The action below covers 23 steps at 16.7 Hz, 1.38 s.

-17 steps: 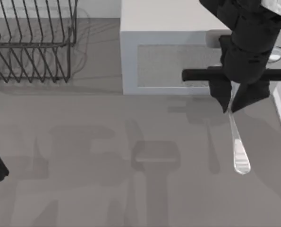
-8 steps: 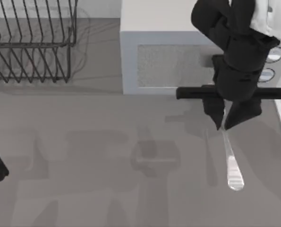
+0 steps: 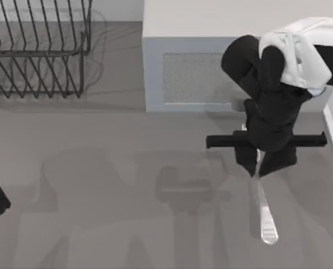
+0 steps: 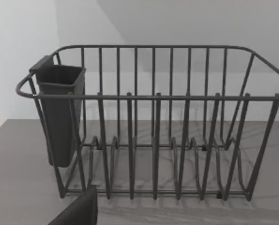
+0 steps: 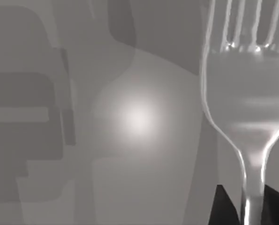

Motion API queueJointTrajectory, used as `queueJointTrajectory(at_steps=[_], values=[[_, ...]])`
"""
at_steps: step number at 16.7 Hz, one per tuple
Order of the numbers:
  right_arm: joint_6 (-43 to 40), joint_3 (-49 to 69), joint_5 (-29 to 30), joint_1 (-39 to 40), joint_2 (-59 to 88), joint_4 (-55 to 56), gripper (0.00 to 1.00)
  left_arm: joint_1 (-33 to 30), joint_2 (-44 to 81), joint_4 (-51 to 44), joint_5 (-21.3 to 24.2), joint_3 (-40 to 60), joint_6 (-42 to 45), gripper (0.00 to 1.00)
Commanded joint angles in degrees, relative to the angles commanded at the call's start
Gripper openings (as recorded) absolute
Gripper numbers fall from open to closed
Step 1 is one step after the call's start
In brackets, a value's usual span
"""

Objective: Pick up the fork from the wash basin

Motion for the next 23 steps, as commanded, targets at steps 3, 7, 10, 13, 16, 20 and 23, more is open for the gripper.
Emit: queueJointTrajectory(at_steps=[3,7,10,13,16,20,23], values=[[-0.4,-1.4,1.1,-0.4,-0.1,3.5,0.0,0.0,0.0,0.0,0.0,0.0,0.0,1.0],[-0.4,-1.5,1.1,-0.4,-0.1,3.7,0.0,0.0,0.0,0.0,0.0,0.0,0.0,1.0],[-0.4,-1.5,1.1,-0.4,-0.1,3.7,0.23,0.0,0.0,0.0,0.0,0.0,0.0,1.0],[-0.4,-1.5,1.1,-0.4,-0.1,3.7,0.45,0.0,0.0,0.0,0.0,0.0,0.0,1.0],[-0.4,-1.5,1.1,-0.4,-0.1,3.7,0.68,0.0,0.0,0.0,0.0,0.0,0.0,1.0],[-0.4,-1.5,1.1,-0.4,-0.1,3.7,0.98,0.0,0.0,0.0,0.0,0.0,0.0,1.0],[-0.4,-1.5,1.1,-0.4,-0.1,3.7,1.0,0.0,0.0,0.0,0.0,0.0,0.0,1.0]])
